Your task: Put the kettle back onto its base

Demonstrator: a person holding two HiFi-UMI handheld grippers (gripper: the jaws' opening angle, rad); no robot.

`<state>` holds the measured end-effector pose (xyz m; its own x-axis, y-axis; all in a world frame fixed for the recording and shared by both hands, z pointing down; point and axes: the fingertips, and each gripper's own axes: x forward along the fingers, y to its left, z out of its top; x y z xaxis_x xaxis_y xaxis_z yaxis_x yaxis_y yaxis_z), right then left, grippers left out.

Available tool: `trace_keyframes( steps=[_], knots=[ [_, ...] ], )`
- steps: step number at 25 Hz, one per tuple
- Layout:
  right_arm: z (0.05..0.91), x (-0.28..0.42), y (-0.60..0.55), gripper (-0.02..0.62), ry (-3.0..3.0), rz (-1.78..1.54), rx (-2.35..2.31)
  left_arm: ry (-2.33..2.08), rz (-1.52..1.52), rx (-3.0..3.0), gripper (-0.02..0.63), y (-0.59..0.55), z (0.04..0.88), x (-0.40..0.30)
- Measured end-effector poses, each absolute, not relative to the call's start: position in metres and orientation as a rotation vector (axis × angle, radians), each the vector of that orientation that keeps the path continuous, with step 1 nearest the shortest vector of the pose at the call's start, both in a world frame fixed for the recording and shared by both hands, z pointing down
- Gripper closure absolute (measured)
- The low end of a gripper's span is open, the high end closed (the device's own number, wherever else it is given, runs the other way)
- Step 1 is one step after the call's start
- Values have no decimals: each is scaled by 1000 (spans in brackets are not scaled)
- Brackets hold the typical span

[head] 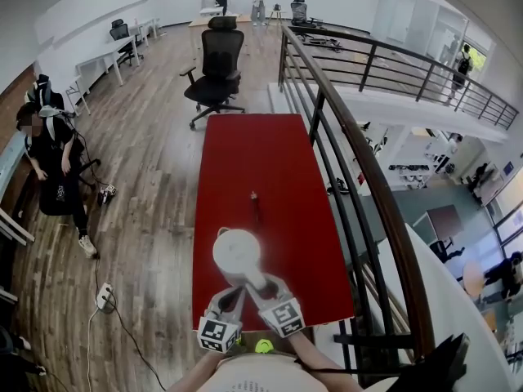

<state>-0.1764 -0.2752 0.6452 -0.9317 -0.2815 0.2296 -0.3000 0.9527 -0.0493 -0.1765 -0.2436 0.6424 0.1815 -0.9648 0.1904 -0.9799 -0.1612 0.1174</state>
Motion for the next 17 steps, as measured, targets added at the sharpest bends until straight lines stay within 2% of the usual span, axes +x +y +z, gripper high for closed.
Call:
trace_keyframes(
  steps=[17],
  knots=[
    [646, -177, -274, 474, -2889, 126, 430, -1888, 127, 2242, 614, -245, 641, -176]
  ],
)
